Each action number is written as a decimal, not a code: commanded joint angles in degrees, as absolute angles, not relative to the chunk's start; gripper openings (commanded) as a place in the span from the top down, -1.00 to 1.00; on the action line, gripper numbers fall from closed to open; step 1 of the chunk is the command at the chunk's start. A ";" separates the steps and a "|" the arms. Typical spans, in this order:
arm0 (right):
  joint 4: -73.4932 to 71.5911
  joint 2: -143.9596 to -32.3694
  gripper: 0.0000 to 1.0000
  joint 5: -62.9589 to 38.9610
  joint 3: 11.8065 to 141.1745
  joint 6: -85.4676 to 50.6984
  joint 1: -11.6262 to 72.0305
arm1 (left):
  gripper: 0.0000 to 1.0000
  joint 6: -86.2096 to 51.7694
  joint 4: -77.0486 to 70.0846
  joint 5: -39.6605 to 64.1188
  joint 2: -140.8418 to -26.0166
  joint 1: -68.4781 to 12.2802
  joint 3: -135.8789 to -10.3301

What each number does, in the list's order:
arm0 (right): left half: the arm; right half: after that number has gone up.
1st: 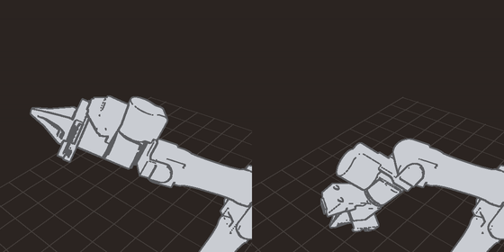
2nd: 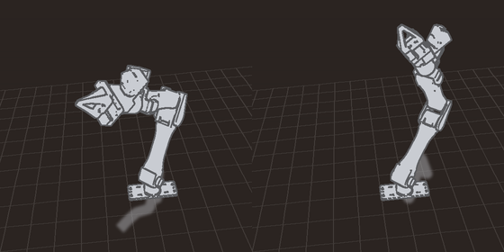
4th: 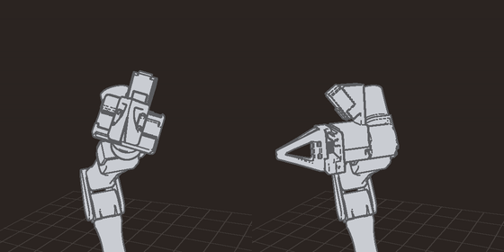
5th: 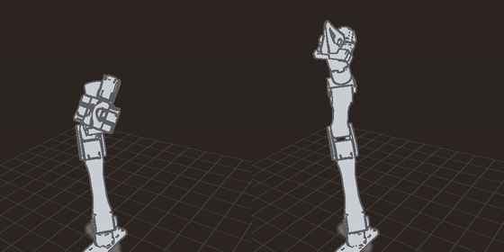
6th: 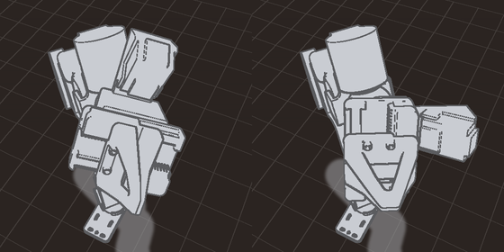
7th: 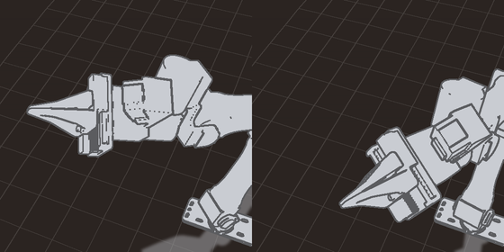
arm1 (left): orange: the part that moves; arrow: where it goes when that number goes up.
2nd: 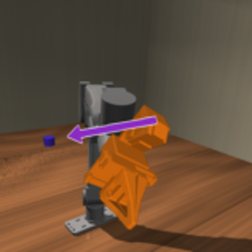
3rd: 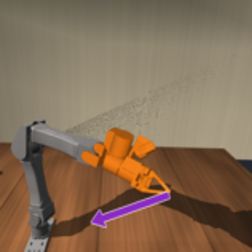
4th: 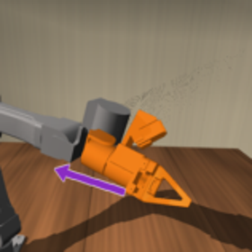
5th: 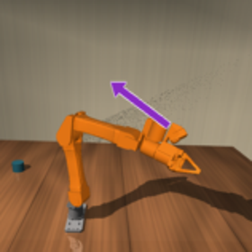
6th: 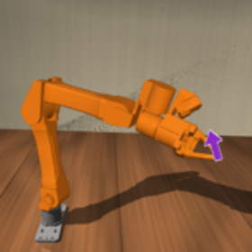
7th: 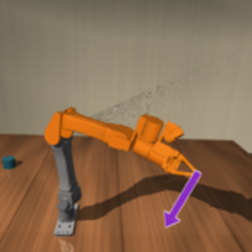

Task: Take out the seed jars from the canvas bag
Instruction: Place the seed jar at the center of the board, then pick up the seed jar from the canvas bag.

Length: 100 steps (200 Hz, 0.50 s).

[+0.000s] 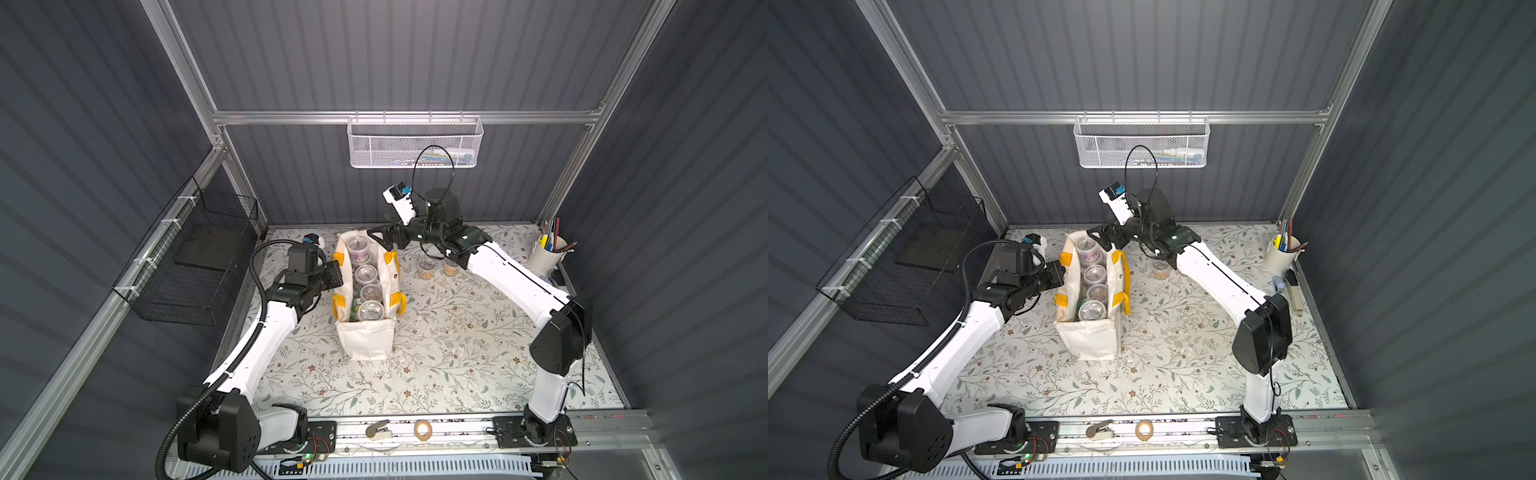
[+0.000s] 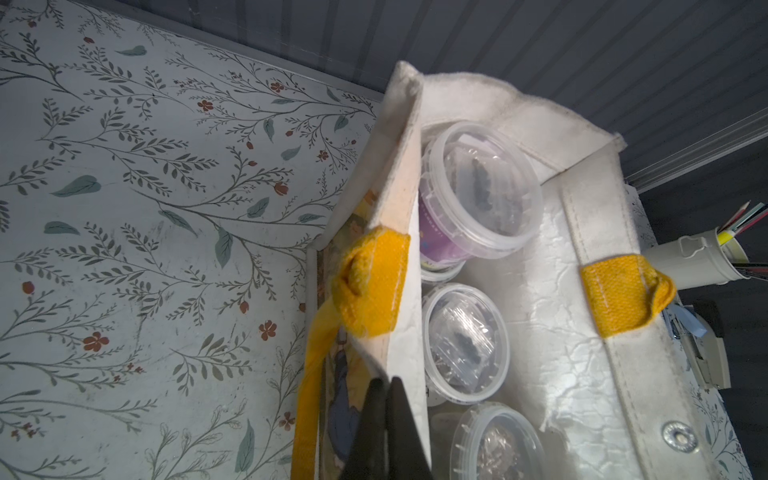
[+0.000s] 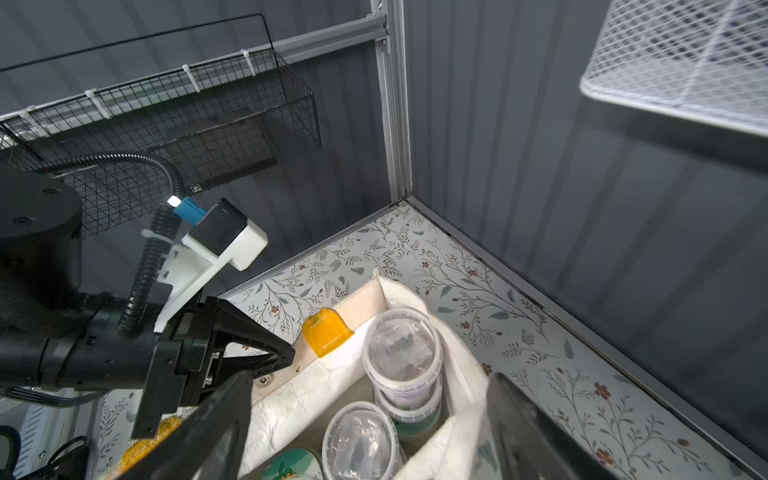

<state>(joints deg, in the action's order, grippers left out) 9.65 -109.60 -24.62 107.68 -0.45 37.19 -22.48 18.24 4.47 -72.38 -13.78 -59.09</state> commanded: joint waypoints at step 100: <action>17.65 -122.51 -0.84 -17.84 117.80 -5.18 38.23 | 1.00 -22.13 20.81 6.02 -71.19 -13.71 -60.12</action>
